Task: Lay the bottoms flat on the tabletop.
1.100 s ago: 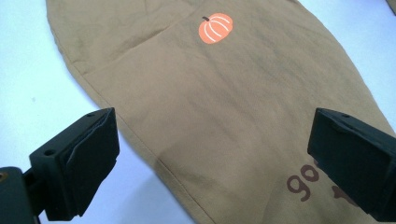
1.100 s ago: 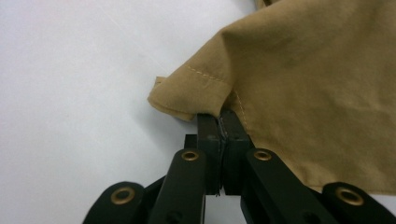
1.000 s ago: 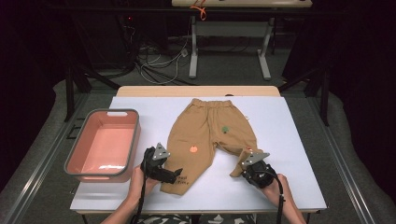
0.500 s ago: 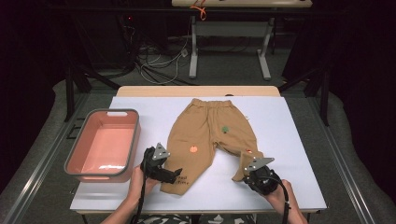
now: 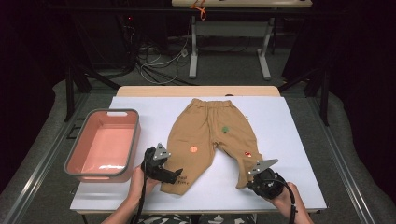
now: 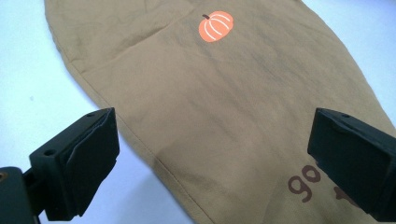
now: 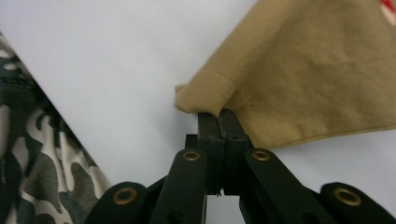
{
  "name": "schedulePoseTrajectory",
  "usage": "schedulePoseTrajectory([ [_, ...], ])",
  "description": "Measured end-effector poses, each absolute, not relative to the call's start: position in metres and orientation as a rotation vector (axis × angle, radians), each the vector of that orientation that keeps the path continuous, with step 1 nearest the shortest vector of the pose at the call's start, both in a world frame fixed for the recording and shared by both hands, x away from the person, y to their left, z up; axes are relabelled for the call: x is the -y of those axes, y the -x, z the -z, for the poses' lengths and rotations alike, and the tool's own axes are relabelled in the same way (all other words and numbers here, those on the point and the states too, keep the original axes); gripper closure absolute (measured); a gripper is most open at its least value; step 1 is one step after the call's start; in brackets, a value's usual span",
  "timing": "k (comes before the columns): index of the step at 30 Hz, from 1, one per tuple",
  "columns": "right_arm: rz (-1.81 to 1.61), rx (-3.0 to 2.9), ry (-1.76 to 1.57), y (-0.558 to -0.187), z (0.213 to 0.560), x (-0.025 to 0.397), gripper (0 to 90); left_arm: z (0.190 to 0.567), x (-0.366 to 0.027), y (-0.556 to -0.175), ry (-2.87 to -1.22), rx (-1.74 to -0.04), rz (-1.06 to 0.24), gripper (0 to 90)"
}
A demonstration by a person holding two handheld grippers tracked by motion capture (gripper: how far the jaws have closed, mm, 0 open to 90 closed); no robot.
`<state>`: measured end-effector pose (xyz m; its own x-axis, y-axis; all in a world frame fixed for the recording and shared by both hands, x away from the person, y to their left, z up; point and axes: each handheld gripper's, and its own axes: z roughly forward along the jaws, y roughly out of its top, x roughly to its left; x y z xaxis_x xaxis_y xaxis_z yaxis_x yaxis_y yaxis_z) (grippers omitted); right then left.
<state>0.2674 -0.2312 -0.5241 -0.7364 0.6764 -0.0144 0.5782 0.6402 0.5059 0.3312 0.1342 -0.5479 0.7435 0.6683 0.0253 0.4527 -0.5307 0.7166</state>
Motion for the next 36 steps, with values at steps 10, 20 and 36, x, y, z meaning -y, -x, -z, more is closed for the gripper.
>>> schedulePoseTrajectory([
  [10,-0.856,-2.596,-1.082,-0.271,0.517,0.241,58.4,0.548,-0.135,-0.333,-2.222,-0.843,-0.395,1.9],
  [20,-0.870,-2.630,-1.070,-0.268,0.511,0.246,52.2,0.549,-0.136,-0.336,-2.224,-0.851,-0.398,2.1],
  [36,-0.964,-2.597,-1.039,-0.265,0.502,0.249,40.7,0.549,-0.138,-0.339,-2.217,-0.867,-0.408,2.1],
])
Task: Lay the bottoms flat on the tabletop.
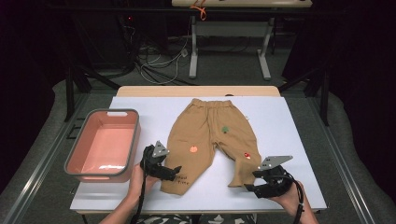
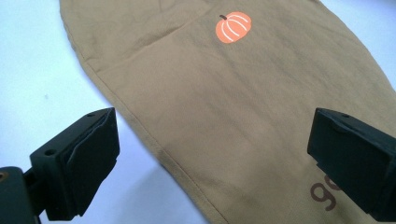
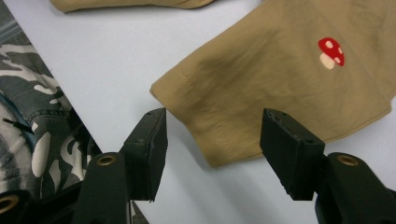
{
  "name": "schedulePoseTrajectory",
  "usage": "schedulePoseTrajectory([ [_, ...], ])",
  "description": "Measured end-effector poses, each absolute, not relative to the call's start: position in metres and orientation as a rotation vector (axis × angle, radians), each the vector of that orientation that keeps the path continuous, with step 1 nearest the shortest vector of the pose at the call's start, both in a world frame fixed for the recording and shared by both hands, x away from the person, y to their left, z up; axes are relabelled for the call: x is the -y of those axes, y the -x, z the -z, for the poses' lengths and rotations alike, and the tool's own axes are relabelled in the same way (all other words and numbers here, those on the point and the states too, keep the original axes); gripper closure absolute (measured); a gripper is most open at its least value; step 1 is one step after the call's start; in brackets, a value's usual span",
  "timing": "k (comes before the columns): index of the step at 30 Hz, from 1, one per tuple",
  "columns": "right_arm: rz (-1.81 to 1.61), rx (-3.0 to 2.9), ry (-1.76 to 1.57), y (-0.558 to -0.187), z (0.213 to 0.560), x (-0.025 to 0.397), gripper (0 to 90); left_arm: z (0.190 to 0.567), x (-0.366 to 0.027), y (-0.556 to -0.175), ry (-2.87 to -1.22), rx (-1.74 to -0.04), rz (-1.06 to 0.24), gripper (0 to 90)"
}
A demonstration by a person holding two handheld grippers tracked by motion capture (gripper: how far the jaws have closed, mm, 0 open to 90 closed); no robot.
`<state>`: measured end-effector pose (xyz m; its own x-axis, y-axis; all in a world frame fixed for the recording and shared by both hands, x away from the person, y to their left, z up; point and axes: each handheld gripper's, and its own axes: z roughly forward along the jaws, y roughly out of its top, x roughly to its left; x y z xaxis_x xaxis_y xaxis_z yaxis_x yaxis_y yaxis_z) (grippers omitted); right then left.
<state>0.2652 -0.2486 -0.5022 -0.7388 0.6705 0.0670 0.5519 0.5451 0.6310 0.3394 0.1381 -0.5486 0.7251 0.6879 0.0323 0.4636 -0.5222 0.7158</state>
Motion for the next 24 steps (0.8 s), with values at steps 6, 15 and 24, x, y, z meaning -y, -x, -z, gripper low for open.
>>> schedulePoseTrajectory([
  [6,-0.994,-2.504,-1.074,-0.268,0.502,0.252,40.2,0.549,-0.138,-0.340,-2.213,-0.872,-0.408,2.1],
  [15,-0.942,-2.320,-1.260,-0.295,0.520,0.266,42.2,0.550,-0.137,-0.343,-2.206,-0.886,-0.419,2.3],
  [24,-0.974,-2.228,-1.320,-0.318,0.527,0.269,43.6,0.548,-0.136,-0.350,-2.195,-0.905,-0.438,3.2],
])
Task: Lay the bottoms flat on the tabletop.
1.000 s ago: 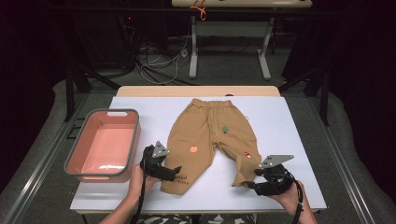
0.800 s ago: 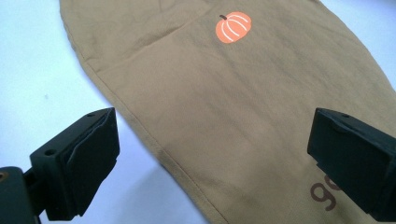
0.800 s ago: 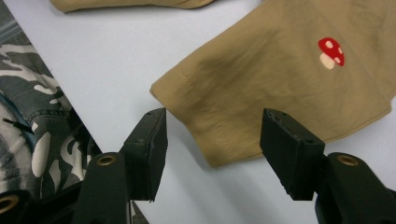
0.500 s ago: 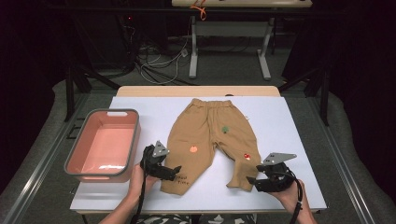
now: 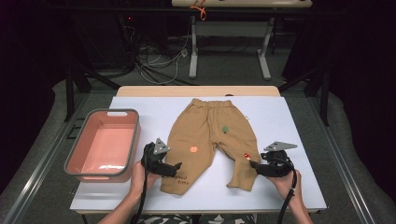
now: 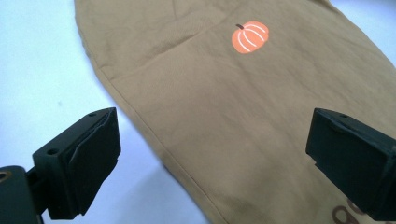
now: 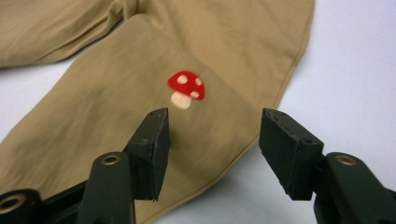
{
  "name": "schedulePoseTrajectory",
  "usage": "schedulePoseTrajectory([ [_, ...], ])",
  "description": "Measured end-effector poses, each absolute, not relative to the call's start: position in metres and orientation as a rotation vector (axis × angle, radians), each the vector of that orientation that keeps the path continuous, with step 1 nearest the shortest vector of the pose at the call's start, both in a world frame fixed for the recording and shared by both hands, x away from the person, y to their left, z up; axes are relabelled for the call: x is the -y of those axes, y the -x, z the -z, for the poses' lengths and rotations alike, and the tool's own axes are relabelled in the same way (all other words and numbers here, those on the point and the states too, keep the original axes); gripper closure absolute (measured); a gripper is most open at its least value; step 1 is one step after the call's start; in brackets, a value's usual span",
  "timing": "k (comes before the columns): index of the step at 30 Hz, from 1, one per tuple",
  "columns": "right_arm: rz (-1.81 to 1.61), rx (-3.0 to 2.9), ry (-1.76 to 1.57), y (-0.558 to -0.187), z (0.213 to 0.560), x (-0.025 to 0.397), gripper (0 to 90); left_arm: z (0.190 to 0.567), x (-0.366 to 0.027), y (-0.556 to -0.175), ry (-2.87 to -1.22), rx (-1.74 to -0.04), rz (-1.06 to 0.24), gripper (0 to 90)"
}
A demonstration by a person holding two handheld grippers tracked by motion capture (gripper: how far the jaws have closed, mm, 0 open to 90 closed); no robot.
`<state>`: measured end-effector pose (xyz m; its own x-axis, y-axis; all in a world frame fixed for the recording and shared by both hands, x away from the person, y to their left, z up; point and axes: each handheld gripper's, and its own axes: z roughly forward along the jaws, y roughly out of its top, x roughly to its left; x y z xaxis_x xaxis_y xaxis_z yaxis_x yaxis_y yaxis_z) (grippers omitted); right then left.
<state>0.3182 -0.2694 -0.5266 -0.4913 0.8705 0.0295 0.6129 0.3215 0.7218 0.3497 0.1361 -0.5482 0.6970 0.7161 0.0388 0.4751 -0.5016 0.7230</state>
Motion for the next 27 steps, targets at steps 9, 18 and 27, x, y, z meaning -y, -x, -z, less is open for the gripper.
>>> schedulePoseTrajectory([
  [9,-0.970,-2.091,-1.426,-0.342,0.526,0.281,46.9,0.551,-0.134,-0.361,-2.183,-0.951,-0.446,6.5],
  [18,-0.872,-2.156,-1.550,-0.370,0.545,0.276,51.0,0.559,-0.134,-0.368,-2.198,-1.002,-0.421,24.0],
  [27,-0.855,-2.150,-1.549,-0.376,0.551,0.271,75.9,0.563,-0.136,-0.368,-2.163,-0.993,-0.385,52.8],
])
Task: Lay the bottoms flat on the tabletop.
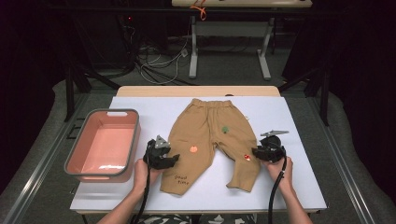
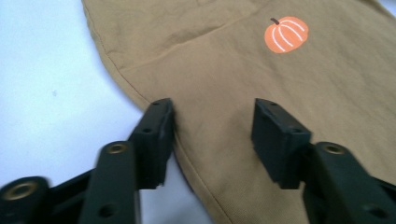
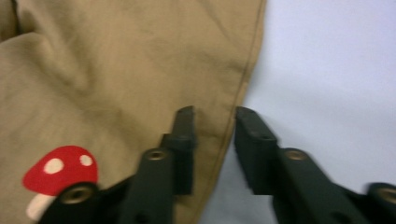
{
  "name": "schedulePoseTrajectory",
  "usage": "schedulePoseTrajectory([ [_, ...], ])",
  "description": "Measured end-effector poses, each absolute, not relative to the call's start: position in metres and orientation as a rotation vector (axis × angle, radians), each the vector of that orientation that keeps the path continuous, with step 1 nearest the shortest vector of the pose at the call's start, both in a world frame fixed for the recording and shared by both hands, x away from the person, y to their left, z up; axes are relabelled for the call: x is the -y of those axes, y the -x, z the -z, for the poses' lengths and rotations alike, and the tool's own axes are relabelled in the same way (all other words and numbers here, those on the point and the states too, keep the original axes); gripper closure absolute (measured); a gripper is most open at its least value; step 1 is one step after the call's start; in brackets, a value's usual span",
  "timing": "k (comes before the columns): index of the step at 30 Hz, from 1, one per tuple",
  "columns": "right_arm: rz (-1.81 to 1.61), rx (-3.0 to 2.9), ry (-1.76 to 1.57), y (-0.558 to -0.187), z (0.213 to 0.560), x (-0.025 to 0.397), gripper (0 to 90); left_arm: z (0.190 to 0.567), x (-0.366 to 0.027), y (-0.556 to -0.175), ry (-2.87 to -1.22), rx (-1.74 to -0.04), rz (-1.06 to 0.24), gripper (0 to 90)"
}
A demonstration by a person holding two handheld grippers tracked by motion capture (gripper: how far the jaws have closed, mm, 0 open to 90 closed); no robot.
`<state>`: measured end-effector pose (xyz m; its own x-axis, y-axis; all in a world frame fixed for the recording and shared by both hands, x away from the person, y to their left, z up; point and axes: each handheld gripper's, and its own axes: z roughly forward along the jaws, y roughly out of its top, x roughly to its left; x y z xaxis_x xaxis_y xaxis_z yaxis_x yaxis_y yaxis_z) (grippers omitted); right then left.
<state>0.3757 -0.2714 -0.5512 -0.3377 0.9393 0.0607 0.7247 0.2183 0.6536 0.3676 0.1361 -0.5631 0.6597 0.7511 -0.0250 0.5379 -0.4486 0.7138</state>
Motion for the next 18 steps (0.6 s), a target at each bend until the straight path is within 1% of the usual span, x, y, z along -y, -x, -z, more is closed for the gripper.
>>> schedulePoseTrajectory([
  [2,-0.883,-2.157,-1.560,-0.375,0.552,0.269,85.3,0.564,-0.137,-0.367,-2.156,-0.983,-0.381,60.7],
  [3,-0.891,-2.168,-1.552,-0.375,0.552,0.269,86.9,0.564,-0.137,-0.367,-2.155,-0.977,-0.378,65.3],
  [7,-0.896,-2.166,-1.552,-0.376,0.552,0.270,89.0,0.565,-0.138,-0.365,-2.137,-0.978,-0.357,79.4],
  [9,-0.877,-2.156,-1.538,-0.376,0.551,0.270,89.1,0.565,-0.138,-0.365,-2.134,-0.973,-0.350,84.9],
  [11,-0.850,-2.130,-1.521,-0.376,0.548,0.271,89.1,0.565,-0.138,-0.365,-2.129,-0.977,-0.355,86.9],
  [15,-0.799,-2.069,-1.486,-0.382,0.543,0.277,89.0,0.564,-0.140,-0.365,-2.125,-0.981,-0.371,87.4],
  [18,-0.753,-2.086,-1.491,-0.387,0.550,0.277,86.9,0.564,-0.142,-0.366,-2.130,-0.979,-0.378,87.2],
])
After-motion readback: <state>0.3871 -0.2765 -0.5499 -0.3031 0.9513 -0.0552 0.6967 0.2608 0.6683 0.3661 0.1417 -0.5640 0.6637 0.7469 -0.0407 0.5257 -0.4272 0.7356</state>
